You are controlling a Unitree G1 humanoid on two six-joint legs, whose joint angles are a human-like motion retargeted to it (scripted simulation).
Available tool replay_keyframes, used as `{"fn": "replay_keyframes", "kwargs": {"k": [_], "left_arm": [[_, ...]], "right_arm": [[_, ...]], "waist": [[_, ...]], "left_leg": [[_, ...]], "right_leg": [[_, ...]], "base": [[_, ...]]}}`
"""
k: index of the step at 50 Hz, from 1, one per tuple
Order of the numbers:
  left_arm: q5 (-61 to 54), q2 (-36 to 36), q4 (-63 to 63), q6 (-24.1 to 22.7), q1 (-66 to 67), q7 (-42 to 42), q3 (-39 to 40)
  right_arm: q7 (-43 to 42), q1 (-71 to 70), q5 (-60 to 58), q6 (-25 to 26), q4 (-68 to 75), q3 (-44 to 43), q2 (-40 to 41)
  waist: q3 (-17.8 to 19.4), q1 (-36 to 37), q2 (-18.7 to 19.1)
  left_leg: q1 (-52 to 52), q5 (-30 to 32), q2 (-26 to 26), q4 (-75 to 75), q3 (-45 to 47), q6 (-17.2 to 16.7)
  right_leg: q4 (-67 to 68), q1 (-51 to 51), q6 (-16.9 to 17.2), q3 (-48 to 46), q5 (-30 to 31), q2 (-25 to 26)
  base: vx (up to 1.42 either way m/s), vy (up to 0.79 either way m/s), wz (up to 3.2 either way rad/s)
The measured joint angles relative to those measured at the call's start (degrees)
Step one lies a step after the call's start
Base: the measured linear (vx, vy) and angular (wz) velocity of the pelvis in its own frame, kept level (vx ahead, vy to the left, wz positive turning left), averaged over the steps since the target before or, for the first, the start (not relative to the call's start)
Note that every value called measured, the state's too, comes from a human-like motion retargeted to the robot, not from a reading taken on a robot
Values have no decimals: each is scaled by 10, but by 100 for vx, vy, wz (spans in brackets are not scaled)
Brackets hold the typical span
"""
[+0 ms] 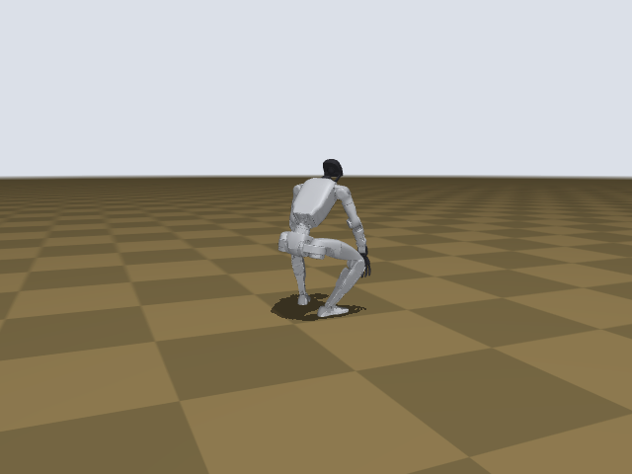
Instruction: Upper body actions
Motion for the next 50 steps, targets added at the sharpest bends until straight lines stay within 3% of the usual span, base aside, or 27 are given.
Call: {"fn": "replay_keyframes", "kwargs": {"k": [5, 10, 15, 20, 24, 28, 30, 32, 35, 37, 40, 45, 50], "left_arm": [[-98, 35, 7, -32, -39, -34, 14], [-136, 55, 17, -68, -28, -34, 49], [-220, 26, 33, -74, 79, -137, 80], [-436, -44, 81, -87, 226, -276, 100], [-557, -106, 115, -131, 344, -275, 144], [-534, -171, 123, -140, 454, -201, 224], [-500, -191, 132, -144, 511, -171, 250], [-467, -194, 145, -146, 570, -163, 259], [-402, -195, 164, -113, 624, -188, 265], [-387, -202, 181, -69, 641, -237, 263], [-401, -215, 195, -41, 660, -292, 276], [-421, -241, 164, -79, 664, -271, 318], [-383, -226, 139, -26, 625, -341, 318]], "right_arm": [[-28, -37, -21, 0, -18, -13, -43], [-64, -11, -61, 5, -22, -62, -80], [-100, 123, -21, 47, 8, -149, -55], [-141, 261, 164, 42, 84, -198, 6], [-131, 376, 281, 34, 113, -241, 63], [-148, 476, 277, 39, 130, -291, 129], [-148, 512, 249, 40, 163, -309, 157], [-135, 549, 223, 45, 195, -301, 166], [-123, 580, 188, 64, 226, -309, 169], [-95, 581, 190, 92, 230, -310, 169], [-52, 570, 189, 141, 222, -303, 167], [-49, 547, 170, 100, 165, -289, 170], [-22, 527, 179, 57, 88, -282, 184]], "waist": [[0, -15, 15], [0, -14, 37], [0, -8, 39], [0, -14, 36], [0, -23, 40], [-2, -51, 44], [-29, -54, 43], [-89, 13, 44], [-168, 18, 29], [-185, -42, 33], [-208, -55, 28], [-268, -64, 48], [-292, -51, 44]], "left_leg": [[-14, 85, -41, -162, 15, 0], [24, 157, -79, -335, 8, -26], [196, 217, -123, -529, 30, -80], [423, 292, -194, -752, 62, -114], [600, 339, -242, -910, 68, -128], [761, 371, -267, -1030, 48, -151], [827, 381, -274, -1077, 48, -157], [873, 375, -259, -1106, 118, -169], [880, 355, -274, -1104, 127, -172], [884, 352, -276, -1093, 76, -168], [895, 351, -256, -1072, 77, -184], [922, 337, -267, -1098, 83, -175], [927, 332, -272, -1098, 78, -176]], "right_leg": [[-183, 30, 1, -58, 85, 9], [-392, 114, 35, -95, 166, 41], [-615, 292, 77, -95, 248, 72], [-823, 502, 121, -86, 325, 84], [-928, 658, 153, -92, 351, 88], [-1014, 808, 179, -115, 373, 93], [-1053, 873, 192, -123, 379, 102], [-1035, 891, 209, -107, 349, 110], [-1021, 875, 190, -60, 327, 110], [-1025, 907, 197, -124, 326, 98], [-1022, 931, 202, -113, 319, 87], [-1029, 940, 200, -116, 312, 111], [-1031, 947, 203, -129, 310, 108]], "base": [[-24, -3, 30], [-2, 0, 5], [18, -2, 13], [24, 9, 25], [37, 10, 21], [61, 10, 44], [80, 11, -46], [74, 17, -238], [49, 22, -12], [40, 16, 170], [24, 17, 8], [25, 10, -3], [6, 1, 5]]}}
